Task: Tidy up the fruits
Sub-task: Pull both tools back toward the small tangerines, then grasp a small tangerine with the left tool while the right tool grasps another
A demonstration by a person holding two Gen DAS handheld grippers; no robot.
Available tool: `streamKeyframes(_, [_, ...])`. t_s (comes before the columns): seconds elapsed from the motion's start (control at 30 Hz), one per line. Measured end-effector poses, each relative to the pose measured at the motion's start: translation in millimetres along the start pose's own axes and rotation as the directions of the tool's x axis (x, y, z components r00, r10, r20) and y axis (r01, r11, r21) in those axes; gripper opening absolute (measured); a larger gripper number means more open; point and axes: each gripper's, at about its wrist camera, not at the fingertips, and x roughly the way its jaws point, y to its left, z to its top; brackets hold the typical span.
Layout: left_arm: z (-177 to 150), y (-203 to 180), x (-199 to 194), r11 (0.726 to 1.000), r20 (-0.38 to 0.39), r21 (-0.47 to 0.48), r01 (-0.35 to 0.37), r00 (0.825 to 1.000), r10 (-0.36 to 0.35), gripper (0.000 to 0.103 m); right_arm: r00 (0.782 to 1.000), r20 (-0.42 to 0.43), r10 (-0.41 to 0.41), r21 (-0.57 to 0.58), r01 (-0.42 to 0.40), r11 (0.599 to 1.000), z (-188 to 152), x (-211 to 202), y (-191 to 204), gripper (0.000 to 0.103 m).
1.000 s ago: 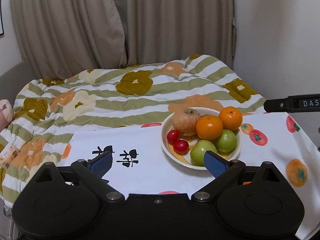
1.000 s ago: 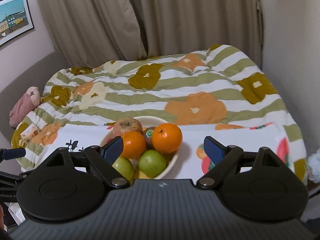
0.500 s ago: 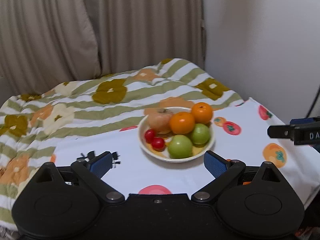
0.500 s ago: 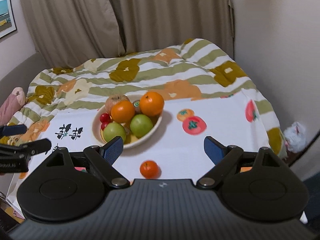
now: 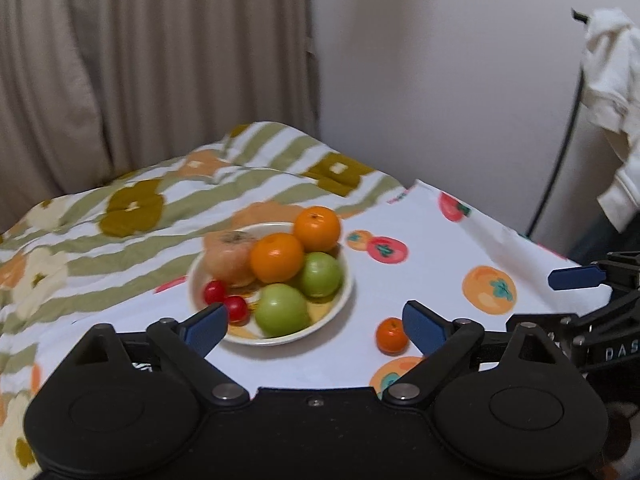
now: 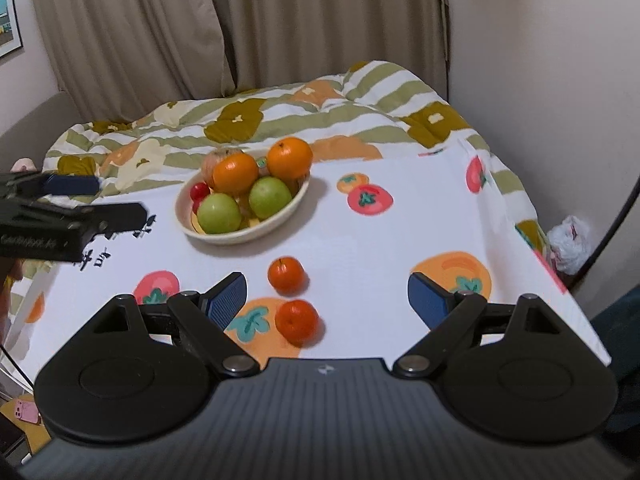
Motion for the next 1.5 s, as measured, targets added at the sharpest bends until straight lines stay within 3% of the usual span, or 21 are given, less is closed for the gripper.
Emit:
streamKeyframes(0.27, [-3, -19, 53, 0.991, -0.069, 0.091, 0.102, 0.993, -0.096, 0.086, 0.999, -0.02, -0.037, -0.015, 0.037, 0.999, -19, 22, 4, 0.103])
streamKeyframes(0.4, [-7, -34, 82, 0.981, -0.126, 0.129, 0.143, 0.984, -0.127, 0.071, 0.998, -0.052, -0.021, -0.015, 0.021, 1.0, -23, 37, 6, 0.103])
streamKeyframes(0.53, [-12, -43, 104, 0.973, -0.17, 0.15, 0.173, 0.974, -0.147, 0.067, 0.998, -0.066, -0.019, -0.059, 0.015, 0.998, -26, 52, 13, 0.102])
streamKeyframes(0.9, [-21, -50, 143, 0.969, -0.251, 0.129, 0.212, 0.952, -0.175, 0.049, 0.994, -0.111, 0.004, -0.085, -0.014, 0.996, -28, 82, 20, 0.099])
streamKeyframes(1.0, [-22, -52, 148, 0.965, -0.268, 0.122, 0.232, 0.944, -0.193, 0.042, 0.992, -0.123, 0.016, -0.091, -0.027, 0.995, -27, 90, 22, 0.093])
streamKeyframes(1.17, [-22, -53, 148, 0.963, -0.267, 0.13, 0.235, 0.944, -0.195, 0.041, 0.987, -0.159, 0.02, -0.112, -0.038, 0.993, -29, 102, 27, 0.076])
streamKeyframes(1.5, [-23, -53, 147, 0.963, -0.266, 0.153, 0.221, 0.948, -0.176, 0.041, 0.984, -0.175, 0.011, -0.14, -0.036, 0.989, -29, 112, 30, 0.065])
